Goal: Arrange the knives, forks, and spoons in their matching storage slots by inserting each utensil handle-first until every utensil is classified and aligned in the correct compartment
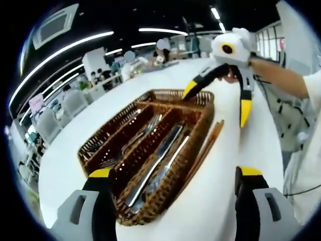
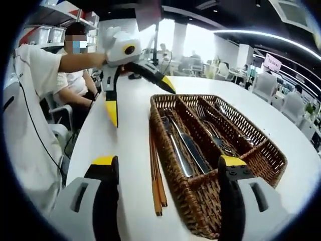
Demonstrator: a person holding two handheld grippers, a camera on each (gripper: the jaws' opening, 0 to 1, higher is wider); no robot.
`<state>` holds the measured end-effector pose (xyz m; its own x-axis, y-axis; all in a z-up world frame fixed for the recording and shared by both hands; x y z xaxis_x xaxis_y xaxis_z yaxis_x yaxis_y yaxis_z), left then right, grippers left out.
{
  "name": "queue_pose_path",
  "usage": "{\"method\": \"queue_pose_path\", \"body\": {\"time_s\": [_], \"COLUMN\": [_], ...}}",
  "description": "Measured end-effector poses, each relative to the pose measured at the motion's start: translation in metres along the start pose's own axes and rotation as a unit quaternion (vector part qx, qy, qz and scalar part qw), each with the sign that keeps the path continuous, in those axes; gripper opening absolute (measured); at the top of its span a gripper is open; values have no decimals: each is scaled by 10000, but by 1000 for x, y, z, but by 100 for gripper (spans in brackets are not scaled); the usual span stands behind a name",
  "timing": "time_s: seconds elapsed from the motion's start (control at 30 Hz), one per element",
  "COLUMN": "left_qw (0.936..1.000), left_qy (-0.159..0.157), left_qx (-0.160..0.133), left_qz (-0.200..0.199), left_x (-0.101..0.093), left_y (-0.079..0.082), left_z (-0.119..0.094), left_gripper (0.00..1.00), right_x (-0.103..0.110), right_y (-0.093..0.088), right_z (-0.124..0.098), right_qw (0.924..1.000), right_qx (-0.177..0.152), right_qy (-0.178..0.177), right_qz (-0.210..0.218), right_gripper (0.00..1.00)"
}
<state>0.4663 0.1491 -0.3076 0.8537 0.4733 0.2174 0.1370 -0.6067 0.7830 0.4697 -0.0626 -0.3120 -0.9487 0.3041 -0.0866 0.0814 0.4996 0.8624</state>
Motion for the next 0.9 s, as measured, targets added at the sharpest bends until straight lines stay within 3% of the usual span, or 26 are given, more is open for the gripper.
{"method": "queue_pose_path", "body": {"time_s": [0.2,0.67,0.9], "left_qw": [9999,9997,9985], "left_qy": [58,219,351], "left_qx": [-84,-131,-387], "left_qz": [-128,36,-157], "left_x": [-3,-11,-14], "left_y": [-3,-4,-2], "left_z": [-4,-6,-10], "left_gripper": [100,100,100], "right_x": [3,16,19], "right_y": [1,-1,-9], "right_z": [-5,-14,-19], "right_qw": [9999,9996,9987], "right_qx": [-104,-208,-375], "right_qy": [-73,-187,-348], "right_qz": [-10,-89,-15], "right_gripper": [86,86,86]}}
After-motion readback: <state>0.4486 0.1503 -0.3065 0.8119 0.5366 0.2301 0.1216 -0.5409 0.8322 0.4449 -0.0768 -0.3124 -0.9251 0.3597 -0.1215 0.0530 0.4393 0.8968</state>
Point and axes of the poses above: the point that each gripper's makers call its tool centre point, and the gripper's own axes: z roughly forward along the fingers, x roughly to its left, y roughly out of its top, the point moved 7 cm from there along -z, roughly backward along the fingers, and after that the axes turned 3 degrees about z, right-handed, at the moved point
